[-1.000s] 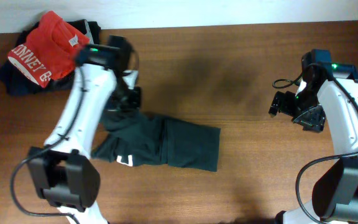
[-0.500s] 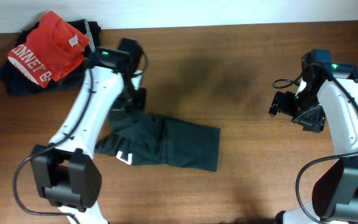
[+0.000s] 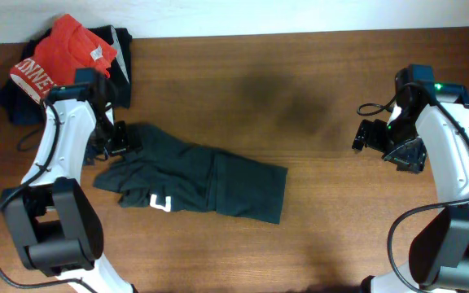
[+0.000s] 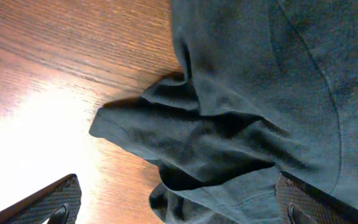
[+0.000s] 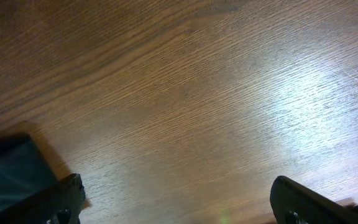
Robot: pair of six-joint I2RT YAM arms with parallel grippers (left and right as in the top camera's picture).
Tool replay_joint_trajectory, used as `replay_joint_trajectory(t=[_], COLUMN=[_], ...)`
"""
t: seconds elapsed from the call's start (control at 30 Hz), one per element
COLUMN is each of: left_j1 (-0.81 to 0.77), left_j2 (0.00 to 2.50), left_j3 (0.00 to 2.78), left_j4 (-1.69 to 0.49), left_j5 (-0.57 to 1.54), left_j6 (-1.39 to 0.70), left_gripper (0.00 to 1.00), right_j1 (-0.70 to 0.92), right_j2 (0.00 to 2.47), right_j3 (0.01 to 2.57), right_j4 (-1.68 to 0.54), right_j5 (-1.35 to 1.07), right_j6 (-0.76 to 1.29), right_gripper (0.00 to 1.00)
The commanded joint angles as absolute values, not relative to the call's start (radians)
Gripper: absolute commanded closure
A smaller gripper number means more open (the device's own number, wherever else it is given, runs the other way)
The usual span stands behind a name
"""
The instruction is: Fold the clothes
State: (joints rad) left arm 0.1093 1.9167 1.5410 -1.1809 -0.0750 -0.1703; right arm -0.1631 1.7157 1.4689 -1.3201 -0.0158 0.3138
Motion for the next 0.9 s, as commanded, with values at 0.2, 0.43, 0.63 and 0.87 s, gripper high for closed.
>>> replay_joint_trajectory(t=[0.2,0.43,0.63,0.87], left_j1=[0.344,0.391,0.286,0.155], left_j2=[2.091,2.204,2.384,2.384], left_j3=[1.521,1.485,1.454,1.454], left_j4=[-1.069,-1.075,-1.169,-1.194], left_j5=[0.171,0.459,0.517,0.516], left_j6=[0.069,0.263,0.332,0.300], left_gripper=[0.01,0.01,0.03,0.74], right_j1=[-0.164,-0.164,-0.164,-0.164], right_j2=[1.706,1.706,1.706,1.706], right_j3=[1.481,1.481,1.481,1.481], right_j4=[-1.320,-1.320,-1.320,-1.320], right_j5=[-0.014,-0.014,-0.014,-0.014], right_j6=[0.311,0.311,0.311,0.311], right_gripper=[0.01,0.01,0.01,0.01])
